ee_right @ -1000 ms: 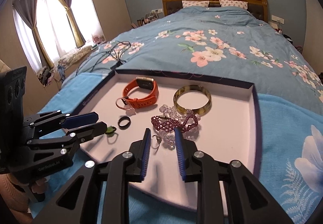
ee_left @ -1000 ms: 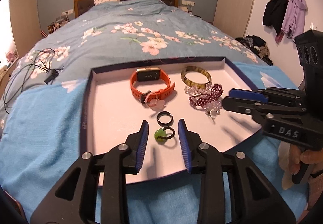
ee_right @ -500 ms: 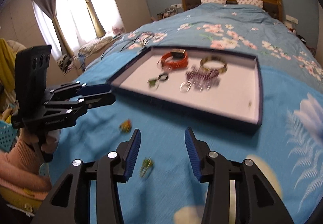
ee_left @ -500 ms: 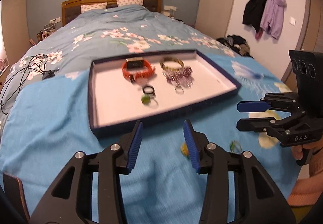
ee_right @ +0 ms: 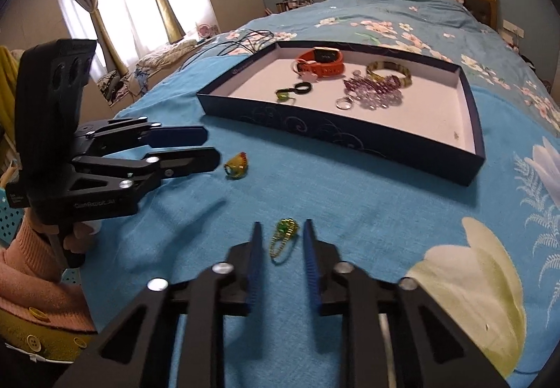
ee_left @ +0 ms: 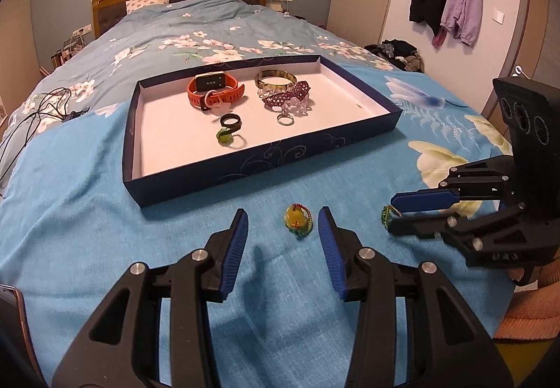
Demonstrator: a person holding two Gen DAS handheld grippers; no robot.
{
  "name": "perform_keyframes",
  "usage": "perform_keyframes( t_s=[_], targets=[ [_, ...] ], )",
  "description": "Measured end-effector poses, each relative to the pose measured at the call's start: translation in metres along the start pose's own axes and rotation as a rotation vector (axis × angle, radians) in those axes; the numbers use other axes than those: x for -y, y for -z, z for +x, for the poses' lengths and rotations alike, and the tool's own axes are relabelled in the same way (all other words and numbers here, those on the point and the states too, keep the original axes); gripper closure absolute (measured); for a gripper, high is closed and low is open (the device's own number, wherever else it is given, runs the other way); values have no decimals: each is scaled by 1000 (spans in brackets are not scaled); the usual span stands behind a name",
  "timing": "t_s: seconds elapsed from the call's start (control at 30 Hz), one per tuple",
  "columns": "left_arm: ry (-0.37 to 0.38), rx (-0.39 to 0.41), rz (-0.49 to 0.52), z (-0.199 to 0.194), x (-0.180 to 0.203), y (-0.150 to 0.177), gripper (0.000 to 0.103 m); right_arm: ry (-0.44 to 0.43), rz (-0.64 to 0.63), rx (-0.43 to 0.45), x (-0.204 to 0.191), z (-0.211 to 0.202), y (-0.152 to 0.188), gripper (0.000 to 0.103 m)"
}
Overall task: Organize jewelry
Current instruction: 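Reach left tool to yellow stone ring while right tool grasps green beaded ring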
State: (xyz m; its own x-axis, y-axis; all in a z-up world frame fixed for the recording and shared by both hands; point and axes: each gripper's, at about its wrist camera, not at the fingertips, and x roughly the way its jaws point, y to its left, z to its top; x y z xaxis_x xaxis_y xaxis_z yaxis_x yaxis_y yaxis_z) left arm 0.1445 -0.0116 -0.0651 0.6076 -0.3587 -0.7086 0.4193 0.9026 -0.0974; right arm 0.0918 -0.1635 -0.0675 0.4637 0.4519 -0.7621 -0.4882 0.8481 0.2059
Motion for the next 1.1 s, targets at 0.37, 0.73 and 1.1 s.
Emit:
perform_keyframes(
  t_s=[0.37, 0.73, 1.1],
  targets=[
    [15, -12, 14, 5, 4, -2, 62, 31, 110, 30, 25, -10, 4, 84],
    [30, -64, 12, 22, 10, -7, 62, 51, 15, 17, 4, -5, 1, 66],
    [41, -99, -33, 35, 6, -10, 75, 76, 6, 1, 6, 1, -2, 96]
  ],
)
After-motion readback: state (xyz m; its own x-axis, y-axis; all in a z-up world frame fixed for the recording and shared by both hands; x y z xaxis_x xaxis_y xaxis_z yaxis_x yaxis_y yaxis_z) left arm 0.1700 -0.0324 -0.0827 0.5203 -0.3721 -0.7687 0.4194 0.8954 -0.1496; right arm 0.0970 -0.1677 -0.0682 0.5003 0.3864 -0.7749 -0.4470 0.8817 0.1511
